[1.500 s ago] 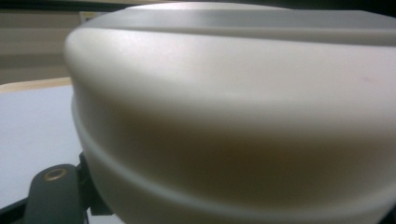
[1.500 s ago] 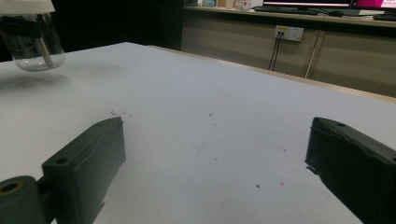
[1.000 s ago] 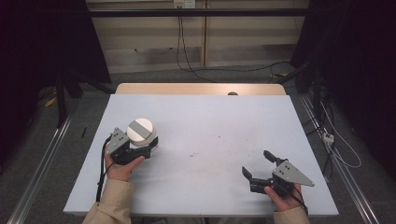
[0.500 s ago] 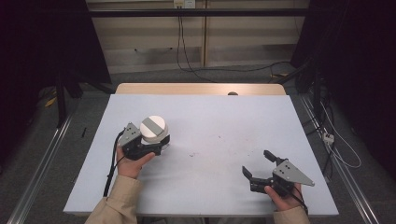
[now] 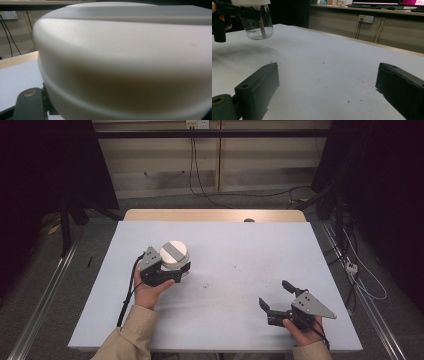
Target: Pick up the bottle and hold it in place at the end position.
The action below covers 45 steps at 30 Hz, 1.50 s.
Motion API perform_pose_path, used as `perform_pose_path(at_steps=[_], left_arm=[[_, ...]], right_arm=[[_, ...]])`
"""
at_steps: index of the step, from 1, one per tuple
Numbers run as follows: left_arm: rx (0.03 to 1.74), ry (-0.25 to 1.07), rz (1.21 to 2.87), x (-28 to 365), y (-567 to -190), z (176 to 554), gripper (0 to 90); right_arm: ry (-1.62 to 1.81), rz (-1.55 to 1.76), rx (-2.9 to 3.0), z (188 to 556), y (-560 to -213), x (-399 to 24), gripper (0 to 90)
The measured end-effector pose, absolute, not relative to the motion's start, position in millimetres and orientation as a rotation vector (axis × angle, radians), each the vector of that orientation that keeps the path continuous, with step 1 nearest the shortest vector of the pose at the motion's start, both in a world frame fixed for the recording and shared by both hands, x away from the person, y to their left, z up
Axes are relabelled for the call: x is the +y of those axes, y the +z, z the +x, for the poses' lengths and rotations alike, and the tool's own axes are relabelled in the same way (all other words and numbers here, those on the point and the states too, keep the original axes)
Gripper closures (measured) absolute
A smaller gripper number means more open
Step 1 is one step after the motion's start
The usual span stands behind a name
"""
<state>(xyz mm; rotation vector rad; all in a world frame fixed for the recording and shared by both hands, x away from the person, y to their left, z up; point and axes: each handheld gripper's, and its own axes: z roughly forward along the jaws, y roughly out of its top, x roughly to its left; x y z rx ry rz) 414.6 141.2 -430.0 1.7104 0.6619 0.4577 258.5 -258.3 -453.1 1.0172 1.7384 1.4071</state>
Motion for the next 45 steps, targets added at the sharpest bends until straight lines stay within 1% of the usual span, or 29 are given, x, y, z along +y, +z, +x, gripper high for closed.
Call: perform_pose_path(at_steps=[26, 45], left_arm=[[0.611, 0.414, 1.763, 100.4, -438.4, 432.0, 18.6], [0.59, 0.389, 1.778, 79.6, -442.7, 439.6, 18.6]], right_arm=[[1.406, 1.02, 1.73, 258.8, -452.7, -259.0, 4.4], [1.408, 1.027, 1.724, 259.0, -453.2, -261.2, 4.5]])
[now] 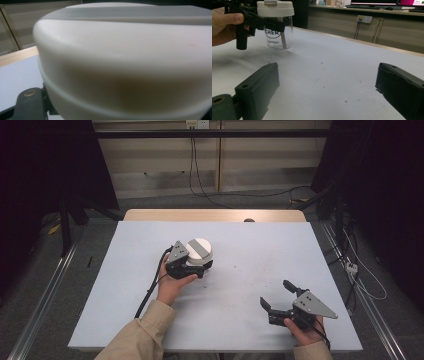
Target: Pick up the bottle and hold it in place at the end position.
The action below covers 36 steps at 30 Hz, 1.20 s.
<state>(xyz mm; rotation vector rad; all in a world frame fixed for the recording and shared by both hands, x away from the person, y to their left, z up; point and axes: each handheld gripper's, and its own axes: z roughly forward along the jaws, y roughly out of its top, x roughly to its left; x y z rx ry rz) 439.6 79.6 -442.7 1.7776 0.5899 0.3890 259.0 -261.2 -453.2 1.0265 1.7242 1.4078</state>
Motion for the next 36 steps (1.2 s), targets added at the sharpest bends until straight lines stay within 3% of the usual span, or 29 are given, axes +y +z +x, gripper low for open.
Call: perform_pose_path(at_steps=[36], left_arm=[[0.55, 0.376, 1.81, 55.8, -446.0, 449.8, 18.6]], right_arm=[[1.417, 1.051, 1.717, 258.6, -453.4, -263.8, 4.6]])
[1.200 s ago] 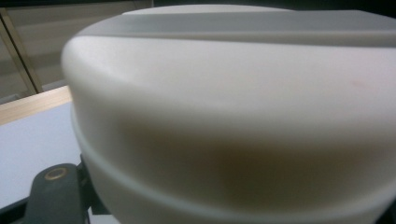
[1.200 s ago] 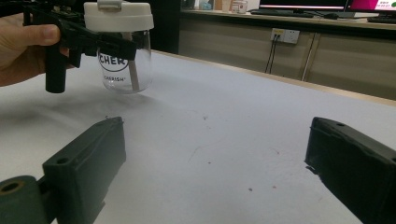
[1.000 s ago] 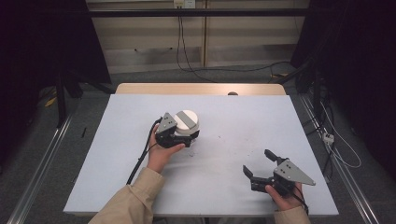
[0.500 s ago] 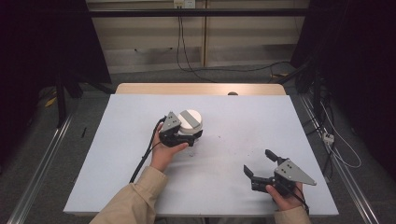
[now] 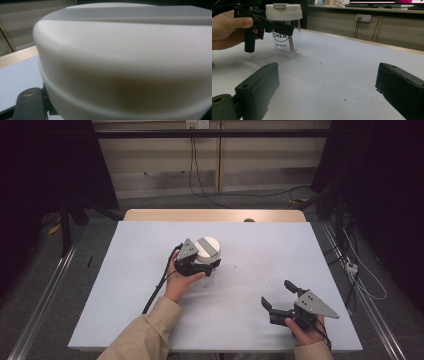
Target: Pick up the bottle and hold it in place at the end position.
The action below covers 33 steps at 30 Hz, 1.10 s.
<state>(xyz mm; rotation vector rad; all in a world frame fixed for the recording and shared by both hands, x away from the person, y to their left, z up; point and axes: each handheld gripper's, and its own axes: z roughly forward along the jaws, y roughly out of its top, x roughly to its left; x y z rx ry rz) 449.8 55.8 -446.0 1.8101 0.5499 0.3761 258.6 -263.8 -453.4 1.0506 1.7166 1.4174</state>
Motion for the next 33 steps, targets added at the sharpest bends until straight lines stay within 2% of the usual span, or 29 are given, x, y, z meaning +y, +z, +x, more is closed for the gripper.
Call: perform_pose_path(at_steps=[33], left_arm=[[0.535, 0.347, 1.838, 37.0, -454.6, 454.9, 18.7]], right_arm=[[1.416, 1.052, 1.721, 259.7, -454.5, -263.4, 4.7]])
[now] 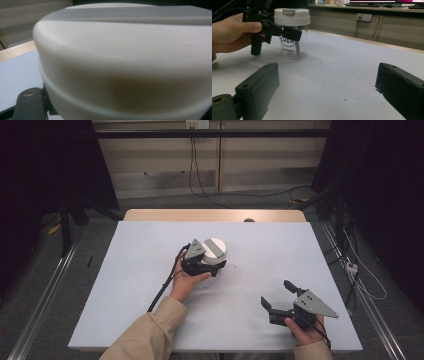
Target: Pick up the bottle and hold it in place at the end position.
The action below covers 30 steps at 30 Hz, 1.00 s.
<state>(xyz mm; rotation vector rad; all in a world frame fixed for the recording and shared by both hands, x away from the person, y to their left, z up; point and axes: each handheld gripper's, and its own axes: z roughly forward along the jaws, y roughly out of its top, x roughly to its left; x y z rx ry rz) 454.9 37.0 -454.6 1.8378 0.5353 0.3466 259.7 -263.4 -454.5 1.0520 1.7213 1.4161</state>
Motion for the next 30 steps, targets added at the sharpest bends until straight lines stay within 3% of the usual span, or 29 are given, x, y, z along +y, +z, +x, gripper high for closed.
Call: perform_pose_path(at_steps=[30], left_arm=[[0.521, 0.349, 1.83, 35.4, -461.3, 452.3, 18.6]], right_arm=[[1.404, 1.05, 1.754, 266.6, -456.9, -259.0, 4.4]])
